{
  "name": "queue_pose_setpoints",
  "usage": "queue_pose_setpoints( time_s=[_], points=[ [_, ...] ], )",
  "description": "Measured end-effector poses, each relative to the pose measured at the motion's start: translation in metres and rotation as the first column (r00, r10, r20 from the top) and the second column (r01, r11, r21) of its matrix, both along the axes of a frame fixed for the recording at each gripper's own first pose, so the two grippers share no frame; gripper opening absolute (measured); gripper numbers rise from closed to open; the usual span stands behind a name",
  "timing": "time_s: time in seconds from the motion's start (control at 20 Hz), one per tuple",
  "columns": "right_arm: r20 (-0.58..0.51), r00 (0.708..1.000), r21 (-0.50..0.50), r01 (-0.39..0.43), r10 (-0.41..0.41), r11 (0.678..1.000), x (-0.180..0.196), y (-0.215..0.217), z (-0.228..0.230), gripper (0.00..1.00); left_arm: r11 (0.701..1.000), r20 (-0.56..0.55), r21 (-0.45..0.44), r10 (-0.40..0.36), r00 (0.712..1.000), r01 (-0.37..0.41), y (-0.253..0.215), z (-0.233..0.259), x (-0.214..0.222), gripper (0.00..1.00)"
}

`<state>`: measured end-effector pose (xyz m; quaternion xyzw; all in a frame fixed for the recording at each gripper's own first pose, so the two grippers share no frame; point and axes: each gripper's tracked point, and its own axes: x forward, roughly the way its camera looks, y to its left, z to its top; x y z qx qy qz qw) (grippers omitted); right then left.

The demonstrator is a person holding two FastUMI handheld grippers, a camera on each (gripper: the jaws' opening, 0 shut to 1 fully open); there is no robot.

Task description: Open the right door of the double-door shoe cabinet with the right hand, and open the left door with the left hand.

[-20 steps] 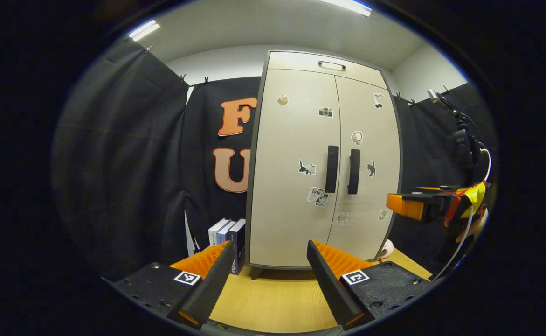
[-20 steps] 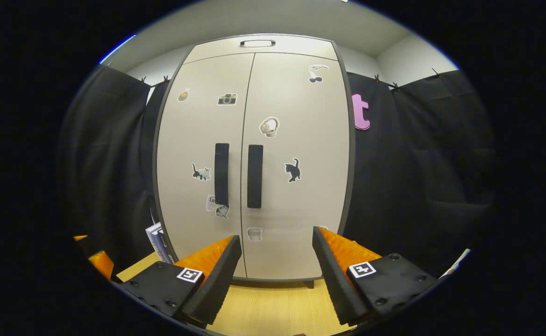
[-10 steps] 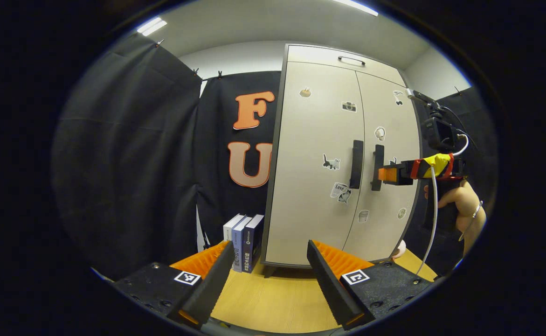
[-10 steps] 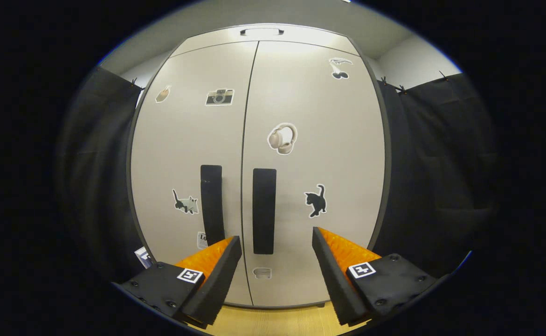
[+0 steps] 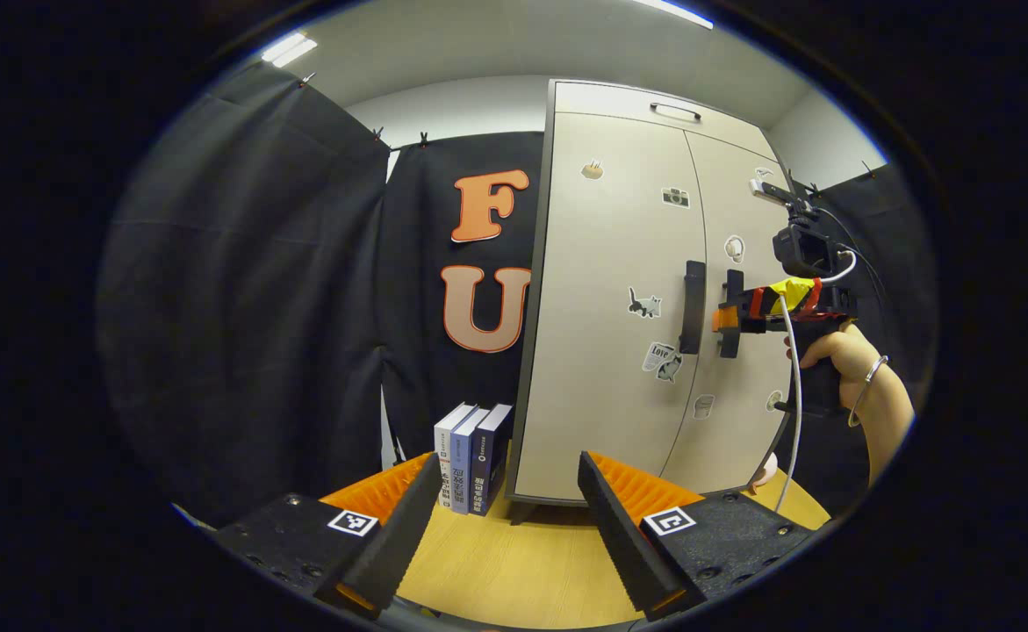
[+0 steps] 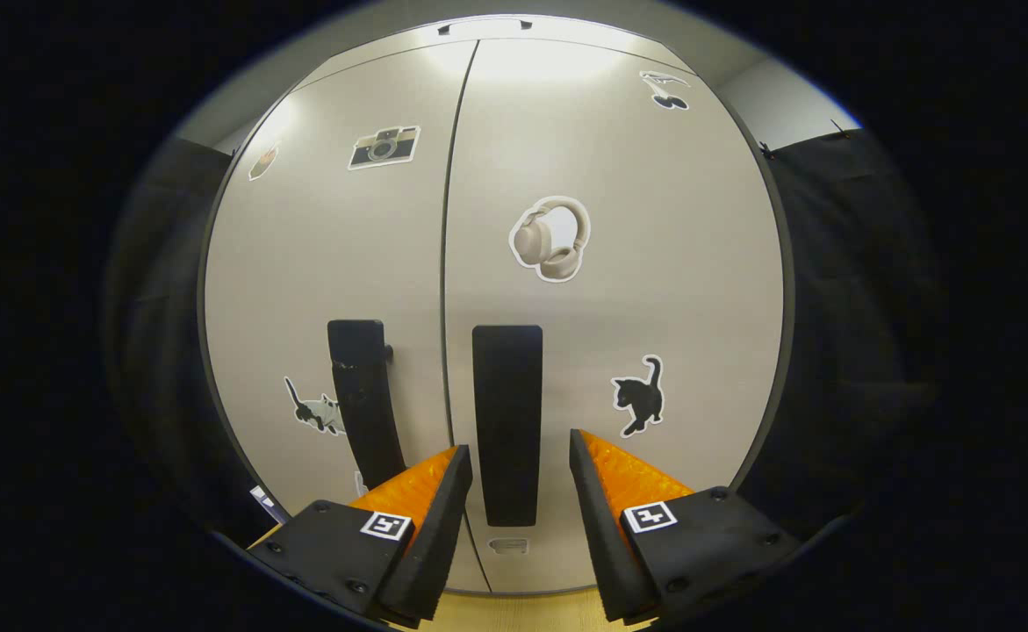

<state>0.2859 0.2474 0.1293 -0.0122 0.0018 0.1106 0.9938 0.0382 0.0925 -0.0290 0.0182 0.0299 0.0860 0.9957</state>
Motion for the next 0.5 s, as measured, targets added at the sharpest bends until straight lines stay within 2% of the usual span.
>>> queue_pose_setpoints(
  time_s=[0.1,0.15,0.2,0.25,0.3,0.4,0.45,0.5],
  points=[
    [-0.012,1.0,-0.006,-0.011,0.011,1.0,0.004,0.004,-0.003,0.73,1.0,-0.003,-0.001,0.001,1.0,-0.001,0.0,-0.001,0.0,0.95],
    [-0.021,1.0,-0.009,-0.017,0.017,1.0,0.007,0.005,-0.006,0.69,1.0,-0.004,0.0,0.001,1.0,-0.001,0.0,-0.002,0.001,0.95],
    [-0.034,0.999,-0.01,-0.021,0.02,1.0,0.01,0.006,-0.009,0.61,1.0,-0.006,0.003,0.002,1.0,-0.002,0.0,-0.002,0.001,0.95],
    [-0.04,0.999,-0.011,-0.014,0.013,1.0,0.009,0.005,-0.012,0.59,1.0,-0.008,0.005,0.004,1.0,-0.004,0.0,-0.003,0.0,0.95],
    [-0.035,0.999,-0.011,-0.012,0.012,1.0,0.011,0.006,-0.012,0.51,1.0,-0.009,0.007,0.005,1.0,-0.005,0.001,-0.002,-0.001,0.95],
    [-0.035,0.999,-0.019,-0.011,0.011,1.0,0.011,0.006,-0.013,0.47,1.0,-0.02,0.011,0.008,1.0,-0.008,0.0,-0.005,0.0,0.95],
    [-0.033,0.999,-0.012,-0.017,0.017,1.0,0.01,0.006,-0.013,0.49,1.0,-0.023,0.011,0.008,1.0,-0.008,-0.001,-0.006,-0.002,0.95],
    [-0.03,0.999,-0.013,-0.02,0.02,1.0,0.009,0.006,-0.013,0.39,1.0,-0.025,0.011,0.008,1.0,-0.008,-0.002,-0.006,-0.003,0.95]
  ],
)
